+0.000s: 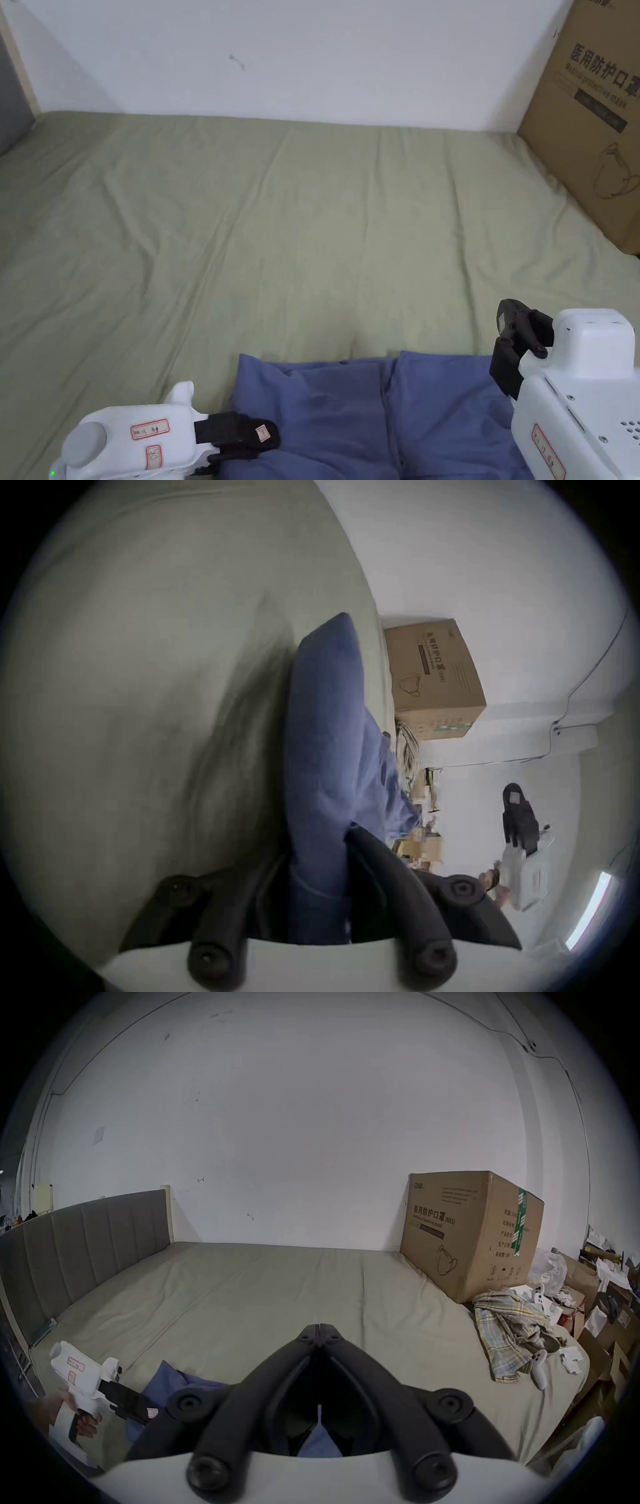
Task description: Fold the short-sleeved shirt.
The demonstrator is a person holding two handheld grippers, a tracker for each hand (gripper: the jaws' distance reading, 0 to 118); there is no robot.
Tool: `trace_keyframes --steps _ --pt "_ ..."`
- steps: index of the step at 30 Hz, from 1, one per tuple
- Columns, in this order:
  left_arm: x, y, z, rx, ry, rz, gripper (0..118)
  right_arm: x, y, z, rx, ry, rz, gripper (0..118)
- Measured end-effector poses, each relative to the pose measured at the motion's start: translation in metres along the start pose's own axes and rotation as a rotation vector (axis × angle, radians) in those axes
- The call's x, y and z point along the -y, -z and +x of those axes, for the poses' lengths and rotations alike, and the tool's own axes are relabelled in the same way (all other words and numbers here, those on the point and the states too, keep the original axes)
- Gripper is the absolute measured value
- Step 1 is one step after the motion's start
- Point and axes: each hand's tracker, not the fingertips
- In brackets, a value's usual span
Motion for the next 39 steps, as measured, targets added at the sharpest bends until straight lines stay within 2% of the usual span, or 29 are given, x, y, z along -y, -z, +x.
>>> trace_keyframes --steps 6,13,17,22,25,29,33,35,39 --pt "-0.016 -0.048 -0.008 -0.035 0.03 0.026 11 -0.001 0.004 -0.001 -0.008 0.017 -0.025 0" --pt "-0.037 -0.138 -0.044 -0.221 0.017 0.112 11 0.005 0.005 -0.011 -0.032 0.02 -0.049 0" --pt "-0.029 -0.153 -0.026 -0.258 0.029 0.123 11 0.01 0.007 -0.014 -0.053 0.009 -0.068 0" --pt "-0.021 -0.14 0.013 -0.32 0.069 0.183 11 0.013 0.004 -0.013 -0.073 0.009 -0.078 0" --pt "-0.017 -0.134 0.055 -0.28 0.12 0.209 11 0.012 -0.001 -0.007 -0.065 -0.002 -0.064 0" --pt "-0.018 -0.11 0.115 -0.272 0.298 0.179 11 0.012 -0.003 0.009 -0.056 0.053 -0.06 0" --pt "-0.004 -0.056 0.179 -0.299 0.416 0.124 11 0.015 -0.006 0.025 -0.047 0.079 -0.068 0" --pt "0.002 -0.021 0.197 -0.298 0.515 0.048 11 0.018 -0.009 0.034 -0.039 0.099 -0.071 0" --pt "0.019 0.05 0.213 -0.332 0.573 -0.097 11 0.023 -0.013 0.053 -0.017 0.142 -0.079 0"
